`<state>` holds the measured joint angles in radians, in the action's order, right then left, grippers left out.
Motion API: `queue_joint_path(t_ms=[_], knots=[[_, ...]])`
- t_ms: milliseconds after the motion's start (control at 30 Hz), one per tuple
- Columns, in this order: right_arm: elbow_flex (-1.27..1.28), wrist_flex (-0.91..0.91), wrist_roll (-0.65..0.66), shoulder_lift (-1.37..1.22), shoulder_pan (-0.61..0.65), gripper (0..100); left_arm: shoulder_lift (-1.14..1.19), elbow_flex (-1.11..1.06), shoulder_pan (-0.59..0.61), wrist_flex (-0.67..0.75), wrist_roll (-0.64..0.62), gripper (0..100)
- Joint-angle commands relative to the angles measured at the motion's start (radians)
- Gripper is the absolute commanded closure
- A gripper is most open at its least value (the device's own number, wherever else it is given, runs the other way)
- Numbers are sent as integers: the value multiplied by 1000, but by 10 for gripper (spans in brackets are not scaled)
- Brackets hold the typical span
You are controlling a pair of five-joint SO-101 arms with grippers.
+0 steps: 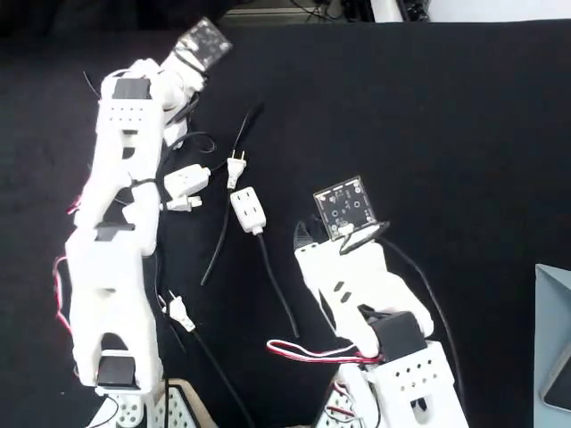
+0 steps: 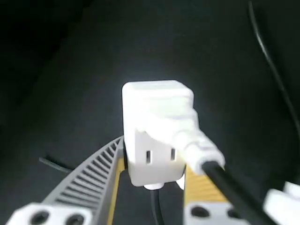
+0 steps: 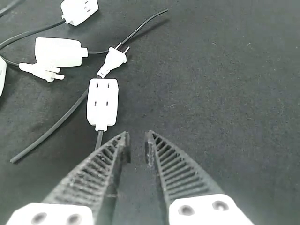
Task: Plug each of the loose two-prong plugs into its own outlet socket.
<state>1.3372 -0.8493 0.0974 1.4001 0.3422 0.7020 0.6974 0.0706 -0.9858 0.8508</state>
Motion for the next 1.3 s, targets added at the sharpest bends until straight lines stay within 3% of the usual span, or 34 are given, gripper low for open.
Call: queue_joint_path(t_ms=[0, 100, 167, 633, 1000, 1267], knots=[[-10, 21, -3, -2, -6, 938, 95, 182, 12, -8, 37, 906], [-10, 21, -3, -2, -6, 938, 121, 248, 18, -77, -81, 738], [-10, 21, -3, -2, -6, 938, 121, 303, 18, -169, -153, 687], [-10, 21, -3, -2, -5, 938, 133, 788, 19, -779, -166, 738], [-8, 21, -3, -2, -5, 938, 81, 568, 84, -776, -164, 758], [-8, 20, -3, -2, -5, 938, -249, 196, 79, -776, -163, 758]])
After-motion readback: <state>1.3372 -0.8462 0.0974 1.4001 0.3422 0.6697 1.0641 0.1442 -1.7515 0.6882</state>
